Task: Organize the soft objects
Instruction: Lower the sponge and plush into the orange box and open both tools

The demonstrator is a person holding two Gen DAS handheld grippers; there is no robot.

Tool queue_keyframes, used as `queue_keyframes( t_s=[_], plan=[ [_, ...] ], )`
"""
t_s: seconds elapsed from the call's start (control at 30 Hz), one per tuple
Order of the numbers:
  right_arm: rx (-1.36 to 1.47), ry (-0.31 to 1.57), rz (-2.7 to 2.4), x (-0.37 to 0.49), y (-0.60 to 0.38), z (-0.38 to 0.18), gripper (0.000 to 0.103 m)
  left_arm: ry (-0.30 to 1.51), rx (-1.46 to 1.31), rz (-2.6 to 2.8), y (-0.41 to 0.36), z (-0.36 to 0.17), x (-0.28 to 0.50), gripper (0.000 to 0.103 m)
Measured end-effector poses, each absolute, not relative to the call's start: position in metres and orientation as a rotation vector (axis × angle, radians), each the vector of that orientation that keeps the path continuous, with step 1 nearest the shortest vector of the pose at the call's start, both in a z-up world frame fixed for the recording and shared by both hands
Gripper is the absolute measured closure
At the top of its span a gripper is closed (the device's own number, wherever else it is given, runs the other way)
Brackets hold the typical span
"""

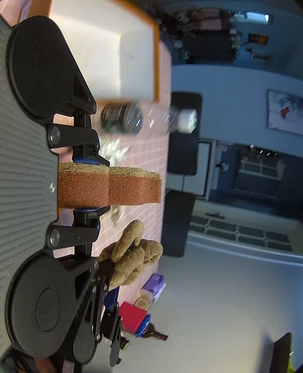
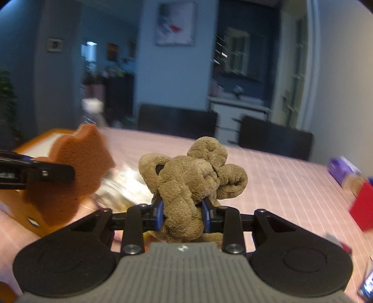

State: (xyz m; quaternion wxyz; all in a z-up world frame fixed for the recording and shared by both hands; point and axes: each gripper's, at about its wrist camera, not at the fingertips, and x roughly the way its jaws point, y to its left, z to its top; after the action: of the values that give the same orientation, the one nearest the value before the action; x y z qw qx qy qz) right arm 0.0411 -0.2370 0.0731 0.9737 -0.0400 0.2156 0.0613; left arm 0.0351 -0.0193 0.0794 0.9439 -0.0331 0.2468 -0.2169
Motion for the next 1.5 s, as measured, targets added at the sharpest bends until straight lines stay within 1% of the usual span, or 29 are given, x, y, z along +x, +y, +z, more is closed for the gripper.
queue_keyframes(
  t_s=[0.23,0.43,0.77,0.9,1.1,1.2,1.4,1.47,1.5],
  plan=[
    [-0.116,0.401,0.413,0.047,-0.173,0.107,0.072,0.453,0.035,-0.278,0.037,0.115,0.027,0.067],
    [-0.247,0.447,0.573,0.08,-0.102,0.11,0.072,0.554,0.07,-0.179,0.073,0.122,0.056,0.067],
    [-0.441,0.702,0.747,0.16,-0.02,0.103,0.071,0.87,0.136,-0.138,0.109,0.094,0.132,0.067],
    [-0.516,0.774,0.785,0.181,0.0,0.093,0.071,0.961,0.156,-0.139,0.121,0.079,0.144,0.067],
    [-0.603,0.892,0.832,0.201,0.019,0.073,0.071,1.032,0.199,-0.136,0.124,0.058,0.143,0.067],
    [-0.591,0.978,0.844,0.214,0.026,0.064,0.071,1.085,0.217,-0.144,0.125,0.049,0.146,0.067],
    [-0.554,1.056,0.872,0.225,0.035,0.047,0.07,1.162,0.251,-0.121,0.129,0.038,0.155,0.066],
    [-0.555,1.078,0.87,0.228,0.04,0.041,0.069,1.167,0.248,-0.117,0.13,0.037,0.158,0.063],
    [-0.557,1.084,0.863,0.23,0.041,0.038,0.067,1.166,0.252,-0.12,0.13,0.037,0.157,0.063]
  ],
)
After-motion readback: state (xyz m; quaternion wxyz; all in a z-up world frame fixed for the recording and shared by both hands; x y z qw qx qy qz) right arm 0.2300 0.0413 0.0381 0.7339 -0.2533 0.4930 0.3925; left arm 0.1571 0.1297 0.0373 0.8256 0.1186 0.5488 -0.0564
